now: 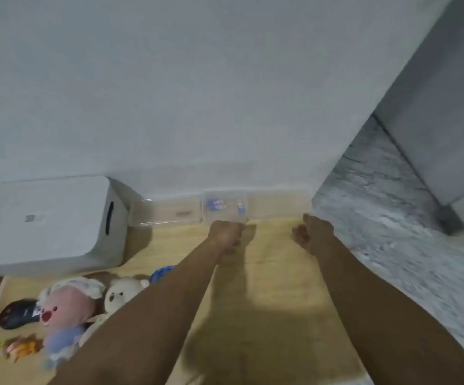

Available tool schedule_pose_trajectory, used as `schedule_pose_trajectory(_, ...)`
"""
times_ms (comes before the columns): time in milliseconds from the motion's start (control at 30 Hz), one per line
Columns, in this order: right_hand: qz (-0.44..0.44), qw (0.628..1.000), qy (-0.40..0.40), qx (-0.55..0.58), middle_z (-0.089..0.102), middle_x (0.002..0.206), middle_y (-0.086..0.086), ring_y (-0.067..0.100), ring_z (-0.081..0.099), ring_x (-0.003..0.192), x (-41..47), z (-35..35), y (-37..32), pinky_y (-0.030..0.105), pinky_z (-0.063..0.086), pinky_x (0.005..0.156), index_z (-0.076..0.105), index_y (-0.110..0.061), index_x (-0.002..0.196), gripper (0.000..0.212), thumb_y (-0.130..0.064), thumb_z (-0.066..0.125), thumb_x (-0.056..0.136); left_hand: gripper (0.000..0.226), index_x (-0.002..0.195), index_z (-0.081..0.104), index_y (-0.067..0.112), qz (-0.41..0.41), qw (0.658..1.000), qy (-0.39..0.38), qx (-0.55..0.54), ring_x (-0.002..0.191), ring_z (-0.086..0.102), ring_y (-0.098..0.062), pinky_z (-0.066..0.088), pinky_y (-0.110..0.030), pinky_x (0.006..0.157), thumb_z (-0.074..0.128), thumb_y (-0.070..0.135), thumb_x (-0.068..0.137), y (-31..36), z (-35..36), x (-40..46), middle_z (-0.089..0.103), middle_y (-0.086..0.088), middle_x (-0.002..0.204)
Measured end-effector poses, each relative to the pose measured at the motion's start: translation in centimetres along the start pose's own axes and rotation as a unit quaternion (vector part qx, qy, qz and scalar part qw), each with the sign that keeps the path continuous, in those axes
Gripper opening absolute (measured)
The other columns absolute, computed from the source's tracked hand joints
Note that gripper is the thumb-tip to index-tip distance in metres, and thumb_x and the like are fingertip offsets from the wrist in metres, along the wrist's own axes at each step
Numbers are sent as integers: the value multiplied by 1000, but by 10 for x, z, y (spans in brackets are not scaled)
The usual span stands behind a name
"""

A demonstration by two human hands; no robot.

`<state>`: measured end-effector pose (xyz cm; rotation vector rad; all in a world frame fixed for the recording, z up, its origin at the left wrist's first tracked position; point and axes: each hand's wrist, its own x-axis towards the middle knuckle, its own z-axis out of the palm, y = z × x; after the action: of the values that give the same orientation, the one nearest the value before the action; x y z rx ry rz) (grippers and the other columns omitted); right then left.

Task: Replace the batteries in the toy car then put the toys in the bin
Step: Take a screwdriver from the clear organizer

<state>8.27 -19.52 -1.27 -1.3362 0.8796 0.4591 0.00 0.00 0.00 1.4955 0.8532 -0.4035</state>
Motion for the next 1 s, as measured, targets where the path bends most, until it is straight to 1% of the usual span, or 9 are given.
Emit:
schedule_pose_trajectory(67, 10, 1000, -9, -9, 50, 72, 9, 18, 59, 58, 13, -2, -1, 37, 53, 68, 55, -8, 118, 22, -17, 54, 98, 28, 108, 66, -1, -19, 999, 16, -35, 66, 57, -22, 48, -33, 63, 67, 18, 87, 2, 15, 4, 62, -10, 89)
schedule_pose_trajectory(167, 9, 999, -42, -9, 58, 87, 10, 22, 65, 85, 24, -6, -3, 38, 53, 78, 53, -1, 128, 38, -21, 59, 96, 30, 111, 64, -2, -59, 990, 12, -125, 59, 54, -22, 46, -31, 54, 67, 16, 89, 6, 40, 12, 60, -11, 85)
schedule_pose_trajectory(300, 16, 998, -57, -20, 63, 88, 10, 20, 64, 78, 35, -5, -8, 37, 54, 74, 56, 1, 120, 37, -25, 63, 94, 25, 104, 61, 3, -97, 964, 24, -246, 46, 48, -18, 45, -29, 47, 68, 22, 89, 14, 65, 26, 52, -7, 68)
schedule_pose_trajectory(433, 25, 997, -68, -28, 61, 78, 8, 20, 61, 67, 41, -4, -14, 35, 54, 67, 60, -2, 103, 26, -27, 61, 94, 20, 89, 58, 9, -110, 944, 51, -307, 64, 56, -22, 54, -36, 62, 69, 25, 89, 20, 79, 37, 60, -10, 85)
schedule_pose_trajectory(600, 22, 996, -71, -51, 61, 74, 7, 17, 58, 56, 46, -6, -15, 33, 50, 62, 60, -6, 97, 24, -30, 60, 95, 25, 110, 59, 4, -123, 933, 61, -333, 66, 58, -21, 55, -34, 57, 64, 22, 93, 25, 90, 44, 60, -9, 86)
schedule_pose_trajectory(733, 28, 995, -75, -65, 51, 60, 2, 10, 43, 30, 47, -7, -16, 28, 45, 55, 56, -10, 90, 23, -32, 58, 96, 37, 129, 53, 0, -119, 921, 77, -363, 72, 59, -21, 56, -34, 75, 59, 13, 95, 27, 95, 48, 56, -11, 86)
schedule_pose_trajectory(833, 31, 995, -66, -73, 52, 61, 3, 13, 49, 39, 45, -5, -18, 29, 46, 54, 57, -10, 92, 21, -30, 57, 96, 37, 132, 50, -2, -106, 912, 78, -388, 71, 56, -21, 56, -35, 74, 56, 10, 96, 32, 98, 48, 51, -11, 82)
schedule_pose_trajectory(933, 32, 995, -48, -81, 56, 66, 4, 18, 58, 59, 41, -4, -21, 31, 50, 60, 60, -9, 93, 21, -30, 58, 96, 41, 136, 46, -2, -100, 903, 79, -410, 85, 58, -24, 56, -36, 78, 54, 8, 97, 34, 100, 46, 54, -15, 100)
schedule_pose_trajectory(1000, 29, 995, -43, -86, 57, 66, 4, 19, 60, 61, 39, -4, -24, 31, 51, 60, 60, -8, 91, 23, -31, 60, 95, 43, 137, 44, -3, -100, 896, 78, -426, 85, 59, -24, 53, -36, 83, 54, 7, 97, 34, 101, 46, 54, -16, 104)
